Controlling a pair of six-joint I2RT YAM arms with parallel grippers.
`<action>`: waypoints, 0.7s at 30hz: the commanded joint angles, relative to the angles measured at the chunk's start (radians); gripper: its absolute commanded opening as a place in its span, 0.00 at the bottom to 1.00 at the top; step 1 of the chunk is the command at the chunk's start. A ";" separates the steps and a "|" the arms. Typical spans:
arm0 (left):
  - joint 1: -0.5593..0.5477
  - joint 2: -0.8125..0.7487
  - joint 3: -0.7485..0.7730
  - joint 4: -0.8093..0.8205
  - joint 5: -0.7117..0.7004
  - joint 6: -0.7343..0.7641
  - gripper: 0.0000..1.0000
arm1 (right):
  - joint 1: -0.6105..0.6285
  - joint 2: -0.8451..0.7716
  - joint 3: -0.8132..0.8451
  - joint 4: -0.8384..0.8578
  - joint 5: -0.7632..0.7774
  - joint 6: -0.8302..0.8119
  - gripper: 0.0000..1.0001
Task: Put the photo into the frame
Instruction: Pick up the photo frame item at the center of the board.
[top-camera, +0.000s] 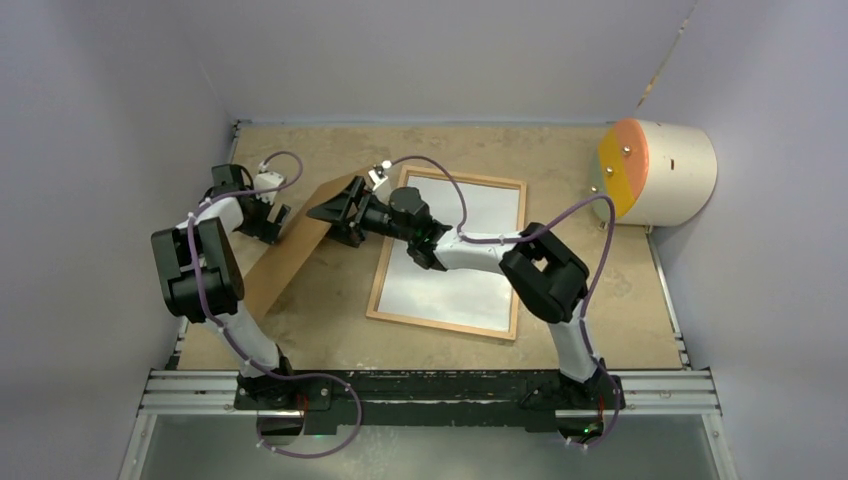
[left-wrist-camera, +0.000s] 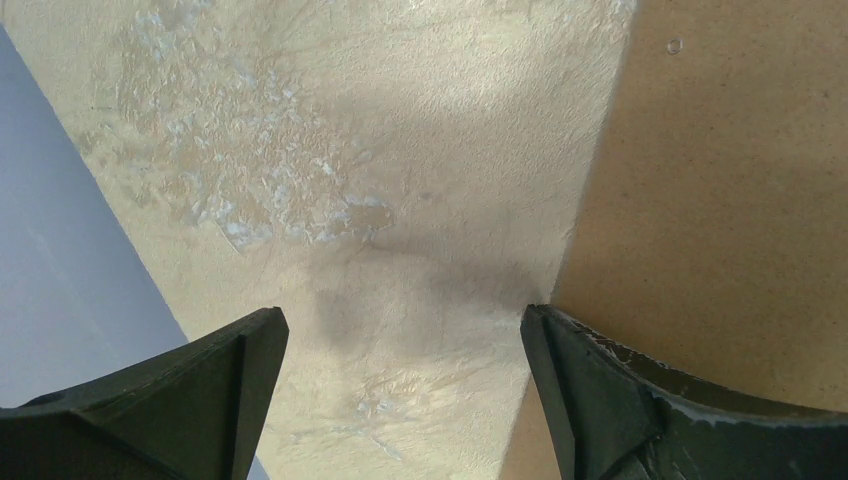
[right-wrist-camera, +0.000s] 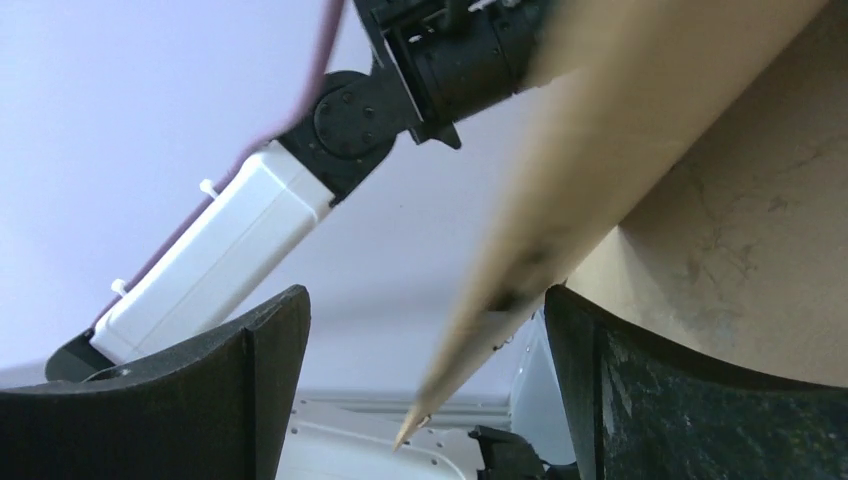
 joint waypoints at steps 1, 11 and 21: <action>-0.009 0.055 -0.047 -0.176 0.112 -0.046 0.96 | -0.009 0.026 -0.023 0.163 -0.084 0.094 0.88; -0.008 0.043 -0.012 -0.165 0.079 -0.069 0.96 | -0.017 -0.194 -0.086 -0.322 0.156 -0.203 0.63; -0.008 -0.148 0.084 -0.274 0.239 0.017 1.00 | -0.038 -0.137 0.058 -0.551 0.164 -0.224 0.00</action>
